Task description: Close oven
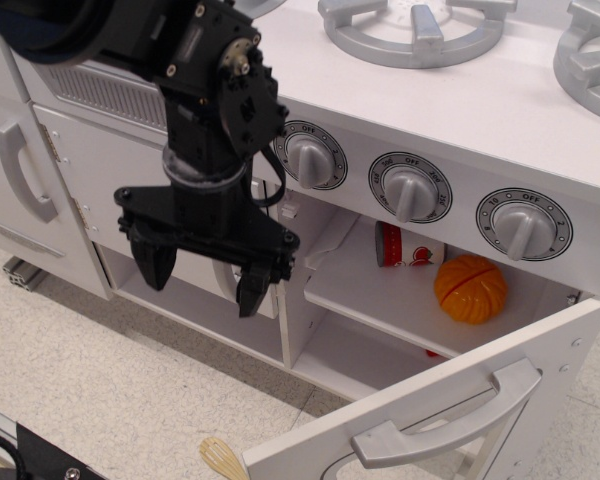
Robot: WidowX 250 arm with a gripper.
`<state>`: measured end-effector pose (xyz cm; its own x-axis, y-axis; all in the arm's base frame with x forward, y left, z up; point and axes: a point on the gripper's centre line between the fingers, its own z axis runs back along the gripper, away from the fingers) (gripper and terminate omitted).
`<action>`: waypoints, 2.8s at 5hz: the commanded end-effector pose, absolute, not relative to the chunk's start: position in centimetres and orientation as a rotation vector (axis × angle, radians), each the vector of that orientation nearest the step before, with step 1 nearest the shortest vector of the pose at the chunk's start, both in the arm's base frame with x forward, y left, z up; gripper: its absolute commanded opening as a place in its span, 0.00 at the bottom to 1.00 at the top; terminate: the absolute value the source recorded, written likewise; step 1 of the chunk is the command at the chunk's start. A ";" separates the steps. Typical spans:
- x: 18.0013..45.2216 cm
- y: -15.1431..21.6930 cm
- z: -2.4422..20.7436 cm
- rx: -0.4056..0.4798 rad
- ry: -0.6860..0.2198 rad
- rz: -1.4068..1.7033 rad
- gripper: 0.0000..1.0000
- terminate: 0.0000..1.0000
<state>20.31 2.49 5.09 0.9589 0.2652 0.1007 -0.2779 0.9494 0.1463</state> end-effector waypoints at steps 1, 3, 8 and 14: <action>20.6 -2.3 6.9 0.089 -0.112 0.221 1.00 0.00; 23.3 -8.3 5.5 -0.020 -0.087 0.091 1.00 0.00; 24.3 -10.0 2.2 0.080 -0.161 -0.037 1.00 0.00; 22.7 -8.2 5.4 0.128 -0.193 0.058 1.00 0.00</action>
